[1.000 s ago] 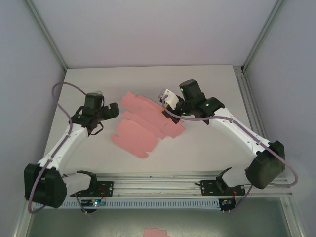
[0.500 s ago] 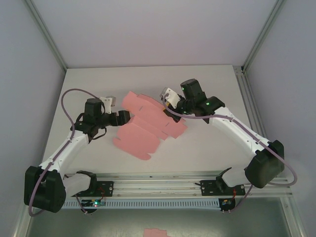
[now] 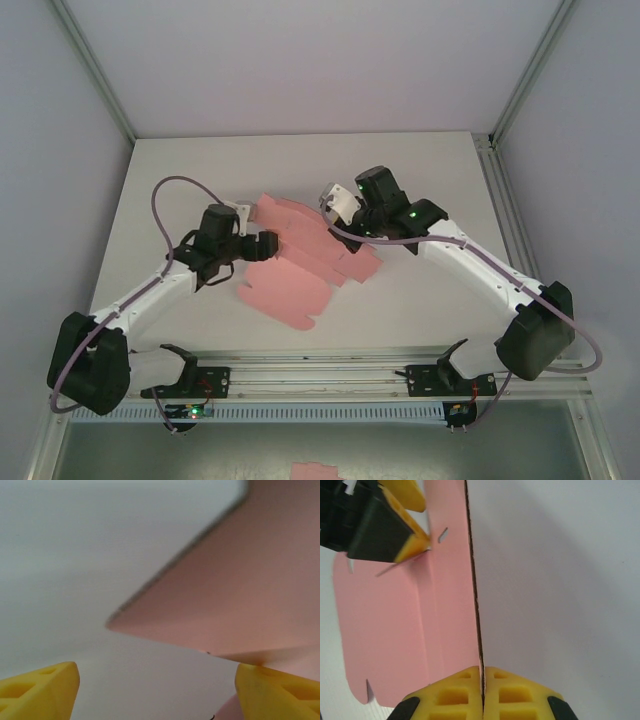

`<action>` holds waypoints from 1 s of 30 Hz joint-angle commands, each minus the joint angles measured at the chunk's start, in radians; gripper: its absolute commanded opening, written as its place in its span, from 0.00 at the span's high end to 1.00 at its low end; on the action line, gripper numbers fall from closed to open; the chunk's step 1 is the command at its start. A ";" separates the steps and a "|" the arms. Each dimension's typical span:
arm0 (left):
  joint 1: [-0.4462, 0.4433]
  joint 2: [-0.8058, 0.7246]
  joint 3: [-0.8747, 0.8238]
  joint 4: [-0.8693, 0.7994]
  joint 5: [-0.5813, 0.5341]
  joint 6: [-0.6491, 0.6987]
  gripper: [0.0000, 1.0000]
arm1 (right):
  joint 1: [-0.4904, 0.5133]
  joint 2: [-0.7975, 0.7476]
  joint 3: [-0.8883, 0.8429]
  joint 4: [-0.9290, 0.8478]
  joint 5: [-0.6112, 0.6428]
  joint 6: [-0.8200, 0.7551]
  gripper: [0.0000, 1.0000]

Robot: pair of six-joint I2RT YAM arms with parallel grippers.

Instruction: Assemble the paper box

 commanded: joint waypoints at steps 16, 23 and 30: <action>-0.157 0.030 0.003 -0.058 -0.395 -0.188 0.12 | 0.140 0.121 -0.051 0.202 0.618 -0.368 1.00; -0.111 -0.163 -0.021 -0.237 -0.551 -0.247 0.00 | 0.162 0.176 -0.183 0.525 0.725 -0.722 1.00; 0.085 -0.199 -0.049 -0.241 -0.490 -0.329 0.00 | 0.186 0.247 -0.362 0.921 0.810 -0.928 1.00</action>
